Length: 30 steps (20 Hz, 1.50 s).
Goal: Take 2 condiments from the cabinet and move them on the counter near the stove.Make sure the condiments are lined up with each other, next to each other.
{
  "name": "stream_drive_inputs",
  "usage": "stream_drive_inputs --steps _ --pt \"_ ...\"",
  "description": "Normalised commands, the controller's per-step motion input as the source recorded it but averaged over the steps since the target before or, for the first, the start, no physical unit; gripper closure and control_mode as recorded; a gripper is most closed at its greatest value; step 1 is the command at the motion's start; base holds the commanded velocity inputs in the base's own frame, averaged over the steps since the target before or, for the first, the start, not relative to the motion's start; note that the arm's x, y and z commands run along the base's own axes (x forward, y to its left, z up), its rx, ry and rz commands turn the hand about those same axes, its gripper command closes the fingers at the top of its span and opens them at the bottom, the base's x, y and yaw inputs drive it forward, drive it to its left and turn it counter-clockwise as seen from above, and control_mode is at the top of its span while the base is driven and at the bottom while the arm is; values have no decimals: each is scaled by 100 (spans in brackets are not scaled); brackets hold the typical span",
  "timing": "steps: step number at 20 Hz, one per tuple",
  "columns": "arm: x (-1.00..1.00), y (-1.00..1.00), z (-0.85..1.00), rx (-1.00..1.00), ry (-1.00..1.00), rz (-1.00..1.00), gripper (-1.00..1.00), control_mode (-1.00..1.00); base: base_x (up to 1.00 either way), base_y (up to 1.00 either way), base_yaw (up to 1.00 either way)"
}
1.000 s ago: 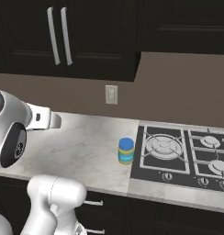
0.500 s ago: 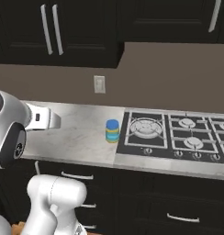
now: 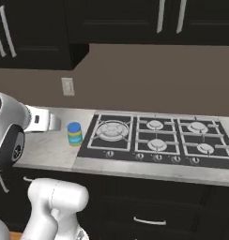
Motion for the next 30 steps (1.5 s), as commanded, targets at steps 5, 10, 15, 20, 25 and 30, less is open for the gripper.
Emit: stream_drive_inputs --steps 5,10,15,20,25,30 --pt "0 0 0 0 0 0 -100 100 0 -100 -10" --pt "0 0 0 0 0 0 -100 100 0 -100 -6" --pt "0 0 0 0 0 0 -100 100 -15 -93 -3" --pt "0 0 0 0 0 0 -100 100 -33 -80 -1" --pt "0 0 0 0 0 0 -100 100 -19 -70 0" --pt "0 0 0 0 0 0 -100 100 3 -40 0"
